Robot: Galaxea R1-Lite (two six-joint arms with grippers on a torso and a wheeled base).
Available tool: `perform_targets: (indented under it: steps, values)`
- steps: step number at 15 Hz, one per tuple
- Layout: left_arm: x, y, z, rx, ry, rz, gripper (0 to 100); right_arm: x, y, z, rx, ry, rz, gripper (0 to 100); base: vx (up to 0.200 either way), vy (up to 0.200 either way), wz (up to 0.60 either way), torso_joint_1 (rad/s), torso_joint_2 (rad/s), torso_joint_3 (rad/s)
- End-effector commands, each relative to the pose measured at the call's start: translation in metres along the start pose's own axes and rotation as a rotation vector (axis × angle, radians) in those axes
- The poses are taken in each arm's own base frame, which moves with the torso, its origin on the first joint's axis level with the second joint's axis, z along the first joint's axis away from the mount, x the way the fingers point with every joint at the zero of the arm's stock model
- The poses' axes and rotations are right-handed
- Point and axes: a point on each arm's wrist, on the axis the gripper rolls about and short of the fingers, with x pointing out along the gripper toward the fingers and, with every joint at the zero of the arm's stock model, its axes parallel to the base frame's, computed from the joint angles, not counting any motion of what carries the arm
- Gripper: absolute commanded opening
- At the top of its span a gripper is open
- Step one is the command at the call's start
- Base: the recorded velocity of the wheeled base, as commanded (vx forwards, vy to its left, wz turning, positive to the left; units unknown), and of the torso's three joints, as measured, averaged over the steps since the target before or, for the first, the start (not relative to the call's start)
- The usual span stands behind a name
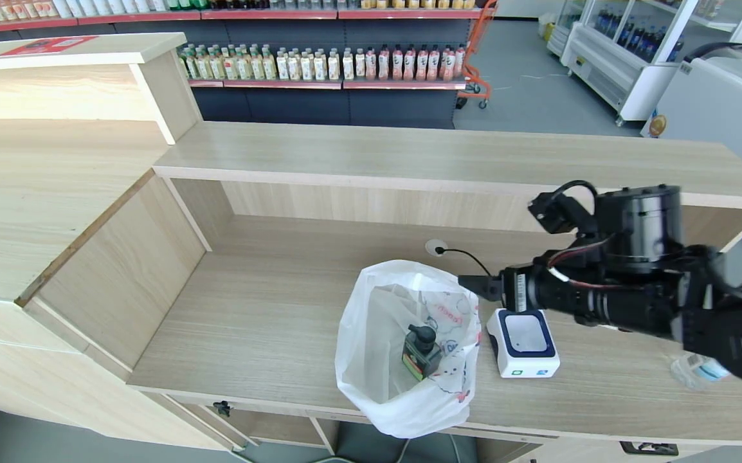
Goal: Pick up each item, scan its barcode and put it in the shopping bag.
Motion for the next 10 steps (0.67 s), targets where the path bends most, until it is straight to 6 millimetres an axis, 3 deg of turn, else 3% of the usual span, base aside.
perform_targets:
  steps: [1, 4, 7, 9, 10]
  values:
    - [0.0, 0.0, 0.0, 0.0, 0.0, 0.0, 100, -0.118, -0.024, 0.008, 0.039, -0.078, -0.194, 100, 0.0, 0.0, 0.0, 0.0, 0.0, 0.0]
    - [0.0, 0.0, 0.0, 0.0, 0.0, 0.0, 100, -0.165, -0.029, -0.003, 0.034, -0.085, -0.361, 100, 0.0, 0.0, 0.0, 0.0, 0.0, 0.0]
    - [0.0, 0.0, 0.0, 0.0, 0.0, 0.0, 100, -0.2, -0.021, -0.016, 0.033, -0.064, -0.362, 100, 0.0, 0.0, 0.0, 0.0, 0.0, 0.0]
    - [0.0, 0.0, 0.0, -0.002, -0.002, 0.0, 100, -0.208, -0.02, -0.021, 0.035, -0.052, -0.363, 100, 0.0, 0.0, 0.0, 0.0, 0.0, 0.0]
    - [0.0, 0.0, 0.0, -0.002, 0.0, 0.0, 100, -0.208, -0.02, -0.022, 0.035, -0.05, -0.363, 100, -0.2, 0.0, 0.0, -0.002, 0.0, 0.007]
